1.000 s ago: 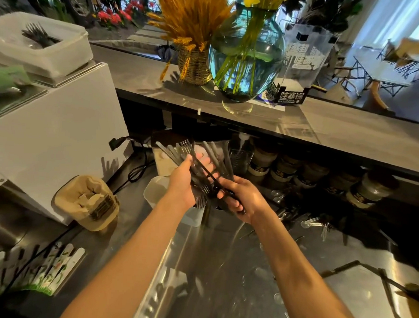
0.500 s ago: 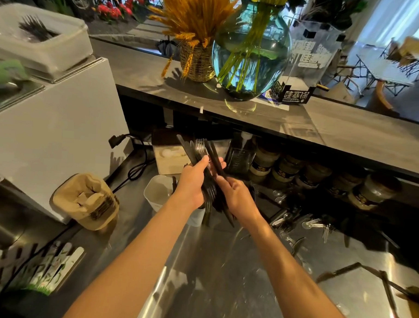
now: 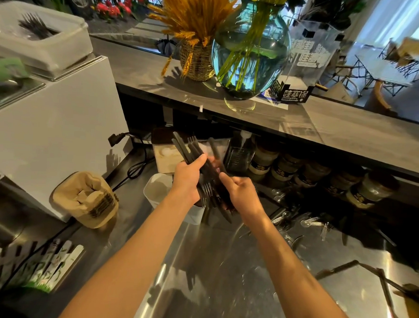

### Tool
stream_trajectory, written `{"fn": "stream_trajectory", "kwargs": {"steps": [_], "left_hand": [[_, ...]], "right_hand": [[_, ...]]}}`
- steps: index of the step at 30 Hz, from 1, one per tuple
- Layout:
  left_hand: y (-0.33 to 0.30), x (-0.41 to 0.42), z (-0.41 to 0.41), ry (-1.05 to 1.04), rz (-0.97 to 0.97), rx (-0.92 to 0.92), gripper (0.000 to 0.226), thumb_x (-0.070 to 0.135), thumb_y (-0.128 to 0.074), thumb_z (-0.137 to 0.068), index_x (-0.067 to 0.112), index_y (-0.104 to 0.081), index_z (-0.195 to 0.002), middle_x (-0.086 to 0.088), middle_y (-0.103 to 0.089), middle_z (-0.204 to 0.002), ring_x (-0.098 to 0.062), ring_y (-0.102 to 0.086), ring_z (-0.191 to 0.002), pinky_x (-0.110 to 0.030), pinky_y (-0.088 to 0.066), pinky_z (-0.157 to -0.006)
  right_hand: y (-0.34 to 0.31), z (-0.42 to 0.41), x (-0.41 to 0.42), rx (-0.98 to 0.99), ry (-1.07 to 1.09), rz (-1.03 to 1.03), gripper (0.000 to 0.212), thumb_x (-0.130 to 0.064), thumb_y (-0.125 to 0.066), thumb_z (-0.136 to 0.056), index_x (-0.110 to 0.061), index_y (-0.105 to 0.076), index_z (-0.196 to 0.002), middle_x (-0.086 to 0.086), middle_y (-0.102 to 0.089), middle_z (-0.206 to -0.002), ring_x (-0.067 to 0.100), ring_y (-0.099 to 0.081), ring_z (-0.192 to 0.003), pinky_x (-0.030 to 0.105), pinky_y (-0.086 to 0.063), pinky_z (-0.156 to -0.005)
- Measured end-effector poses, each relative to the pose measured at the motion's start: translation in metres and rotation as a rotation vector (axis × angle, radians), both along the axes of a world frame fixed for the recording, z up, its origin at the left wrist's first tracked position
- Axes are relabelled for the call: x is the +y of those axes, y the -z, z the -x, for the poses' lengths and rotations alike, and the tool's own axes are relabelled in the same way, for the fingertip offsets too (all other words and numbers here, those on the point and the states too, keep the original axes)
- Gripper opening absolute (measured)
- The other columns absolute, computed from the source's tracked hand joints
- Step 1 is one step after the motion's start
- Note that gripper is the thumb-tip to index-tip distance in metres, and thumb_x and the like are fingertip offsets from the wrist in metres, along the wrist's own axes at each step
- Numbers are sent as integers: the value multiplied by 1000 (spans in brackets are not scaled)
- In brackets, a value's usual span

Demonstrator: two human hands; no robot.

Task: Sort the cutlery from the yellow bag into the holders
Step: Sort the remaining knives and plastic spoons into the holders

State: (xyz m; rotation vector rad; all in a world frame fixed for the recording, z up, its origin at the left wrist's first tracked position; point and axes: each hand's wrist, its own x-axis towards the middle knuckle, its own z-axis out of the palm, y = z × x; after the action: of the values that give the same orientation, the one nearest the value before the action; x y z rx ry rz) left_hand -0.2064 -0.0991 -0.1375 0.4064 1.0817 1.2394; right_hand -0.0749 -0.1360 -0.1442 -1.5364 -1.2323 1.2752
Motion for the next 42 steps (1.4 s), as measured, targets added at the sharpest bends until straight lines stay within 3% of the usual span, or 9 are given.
{"fn": "stream_trajectory", "kwargs": {"steps": [5, 9, 13, 16, 20, 25, 33, 39, 42], "left_hand": [[2, 7, 21, -71, 5, -73, 21, 9, -56, -100, -6, -68, -107, -18, -74, -101, -21, -75, -85, -37, -62, -78], [-4, 6, 32, -86, 22, -129, 26, 11, -54, -101, -6, -66, -116, -16, -74, -107, -23, -74, -91, -32, -61, -67], [-7, 5, 40, -68, -21, -132, 22, 8, -51, -102, -3, -68, -110, -11, -77, -95, -19, -75, -86, -29, -61, -66], [-5, 6, 44, -63, -40, -121, 23, 7, -50, -102, -3, -68, -111, -14, -76, -102, -22, -74, -95, -29, -61, -66], [-1, 9, 45, -35, -60, -93, 26, 4, -50, -101, -4, -66, -119, -18, -72, -114, -27, -69, -109, -32, -62, -74], [-1, 8, 34, 6, -46, -115, 29, 3, -47, -101, -4, -63, -125, -20, -70, -118, -20, -74, -95, -30, -61, -69], [4, 18, 41, 21, 6, -201, 28, 9, -51, -101, 0, -64, -124, -17, -71, -119, -25, -72, -102, -34, -62, -74], [5, 19, 45, -6, 4, -206, 13, 8, -58, -99, 1, -68, -101, -13, -77, -96, -21, -75, -89, -32, -61, -80], [5, 19, 46, 17, 24, -171, 15, 11, -61, -97, 1, -71, -103, -14, -76, -99, -22, -74, -96, -31, -61, -82]], "right_hand": [[-3, -11, 6, 247, 101, 33, 33, -24, -44, -108, -4, -70, -104, 9, -75, -79, 18, -72, -65, 24, -54, -56], [-3, -15, 11, 655, 170, 121, 27, -13, -39, -108, -9, -59, -126, 6, -66, -69, 10, -48, -45, 19, -37, -39], [-3, -12, 13, 816, 99, 200, 34, -32, -41, -107, -18, -65, -126, -3, -45, -62, 4, -28, -43, 18, -18, -38], [-1, -8, 17, 803, 97, 202, 33, -28, -38, -108, -12, -66, -117, -2, -47, -64, 5, -32, -48, 17, -23, -40], [-3, 2, 26, 516, 60, 141, 24, -20, -45, -104, -7, -65, -105, 0, -56, -77, 8, -41, -58, 18, -29, -44], [-11, 19, 29, 244, -122, 138, 12, -20, -68, -94, -8, -71, -94, 7, -70, -77, 21, -68, -68, 30, -57, -59], [-10, 12, 35, 397, -184, 229, 20, -11, -57, -99, 5, -66, -108, 17, -66, -84, 22, -67, -71, 33, -58, -68], [-14, 8, 39, 634, -52, 279, 24, -6, -38, -106, -3, -57, -92, 10, -64, -80, 17, -58, -65, 23, -50, -55], [-13, 7, 39, 591, -60, 293, 22, -10, -32, -105, -6, -53, -97, 3, -52, -66, 11, -41, -51, 19, -31, -43]]}}
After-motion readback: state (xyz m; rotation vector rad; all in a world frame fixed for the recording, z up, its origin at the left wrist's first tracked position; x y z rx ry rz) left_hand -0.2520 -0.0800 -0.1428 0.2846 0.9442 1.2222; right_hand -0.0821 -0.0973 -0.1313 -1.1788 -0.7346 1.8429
